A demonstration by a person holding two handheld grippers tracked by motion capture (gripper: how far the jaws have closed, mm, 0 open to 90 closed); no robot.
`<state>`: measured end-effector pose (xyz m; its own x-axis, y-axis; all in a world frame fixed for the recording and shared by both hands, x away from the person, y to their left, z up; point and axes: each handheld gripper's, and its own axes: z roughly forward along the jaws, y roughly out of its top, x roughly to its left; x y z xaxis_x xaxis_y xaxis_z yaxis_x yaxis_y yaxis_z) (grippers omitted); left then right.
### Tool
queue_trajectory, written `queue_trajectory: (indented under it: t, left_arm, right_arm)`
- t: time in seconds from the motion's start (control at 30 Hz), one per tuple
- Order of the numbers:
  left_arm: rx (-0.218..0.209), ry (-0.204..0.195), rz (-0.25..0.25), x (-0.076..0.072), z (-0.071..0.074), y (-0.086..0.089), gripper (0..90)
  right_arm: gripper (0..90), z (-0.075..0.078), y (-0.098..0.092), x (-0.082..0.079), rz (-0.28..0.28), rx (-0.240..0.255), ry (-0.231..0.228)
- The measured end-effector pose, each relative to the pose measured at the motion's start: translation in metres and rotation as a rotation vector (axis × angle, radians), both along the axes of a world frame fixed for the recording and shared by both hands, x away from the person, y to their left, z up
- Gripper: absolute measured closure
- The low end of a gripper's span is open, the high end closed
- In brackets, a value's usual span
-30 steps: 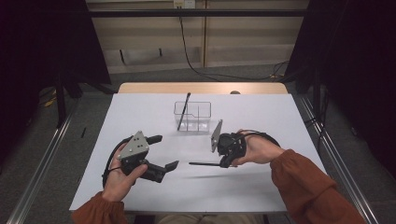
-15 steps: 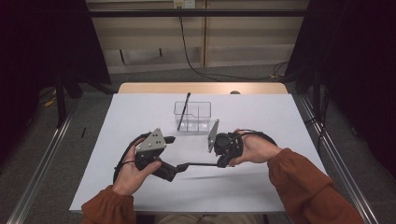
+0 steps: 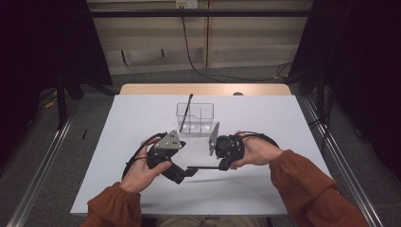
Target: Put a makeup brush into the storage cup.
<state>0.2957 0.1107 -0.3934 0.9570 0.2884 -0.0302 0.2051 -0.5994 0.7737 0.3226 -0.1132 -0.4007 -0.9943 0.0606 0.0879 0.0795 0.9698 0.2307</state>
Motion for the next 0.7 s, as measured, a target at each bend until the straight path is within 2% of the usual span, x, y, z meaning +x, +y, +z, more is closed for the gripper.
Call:
queue_trajectory:
  t: [0.1, 0.27, 0.33, 0.4, 0.53, 0.63, 0.7]
  left_arm:
    - [0.04, 0.022, -0.016, 0.001, -0.002, -0.006, 3.6]
    - [0.106, 0.053, -0.081, 0.001, -0.005, -0.016, 4.3]
    - [0.125, 0.056, -0.077, 0.002, -0.005, -0.018, 5.0]
    - [0.138, 0.077, -0.097, 0.004, -0.006, -0.02, 5.1]
    - [0.18, 0.08, -0.104, 0.008, -0.009, -0.022, 6.3]
    - [0.216, 0.113, -0.136, 0.009, -0.012, -0.023, 6.7]
    - [0.234, 0.114, -0.14, 0.009, -0.012, -0.024, 6.7]
  right_arm:
    - [84.3, 0.0, 0.0, 0.001, 0.005, -0.006, -0.003]
    - [84.3, -0.001, 0.001, 0.001, 0.01, -0.017, -0.002]
    - [84.3, 0.0, 0.002, 0.0, 0.015, -0.021, 0.0]
    - [84.3, 0.0, 0.002, 0.0, 0.021, -0.017, -0.005]
    - [84.3, 0.001, 0.003, 0.0, 0.026, -0.031, -0.001]
    - [84.3, 0.0, 0.003, -0.001, 0.024, -0.028, 0.003]
    - [84.3, -0.001, 0.003, 0.0, 0.025, -0.027, 0.003]
